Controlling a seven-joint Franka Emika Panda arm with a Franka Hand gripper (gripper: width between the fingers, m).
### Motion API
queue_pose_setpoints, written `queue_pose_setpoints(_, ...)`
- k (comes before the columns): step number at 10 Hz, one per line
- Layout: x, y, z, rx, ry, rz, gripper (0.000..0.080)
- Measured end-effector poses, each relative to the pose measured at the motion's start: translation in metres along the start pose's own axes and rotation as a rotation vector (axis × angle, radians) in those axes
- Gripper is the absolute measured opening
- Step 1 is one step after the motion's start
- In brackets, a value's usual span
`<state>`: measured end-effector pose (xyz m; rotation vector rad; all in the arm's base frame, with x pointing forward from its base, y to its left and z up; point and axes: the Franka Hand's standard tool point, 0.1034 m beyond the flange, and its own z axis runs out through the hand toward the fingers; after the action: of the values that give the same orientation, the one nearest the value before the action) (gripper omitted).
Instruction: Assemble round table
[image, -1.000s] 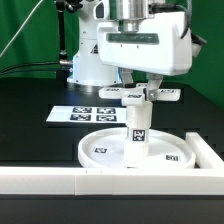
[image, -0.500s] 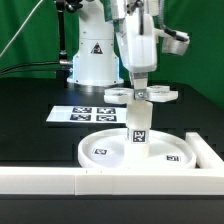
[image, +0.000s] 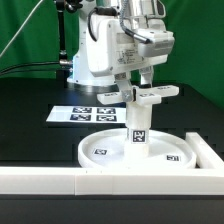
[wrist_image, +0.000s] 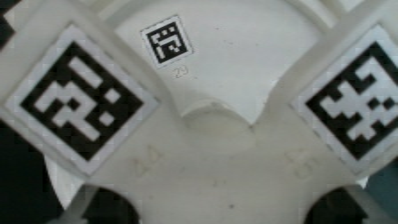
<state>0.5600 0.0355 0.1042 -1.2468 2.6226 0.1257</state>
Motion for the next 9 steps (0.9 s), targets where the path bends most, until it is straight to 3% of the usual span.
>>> queue_pose_setpoints(3,0.0,0.0,0.0,0.001,0.0,0.026,0.0445)
queue_pose_setpoints(4,0.0,-0.001,-0.001,0.001,-0.001,0.007,0.0582)
queue_pose_setpoints(7,-0.011,-0.004,-0.026,-0.001,-0.039,-0.109,0.0645)
queue_pose_setpoints(9,-0.009,-0.002,-0.022,-0.001,-0.033,-0.13,0.0648)
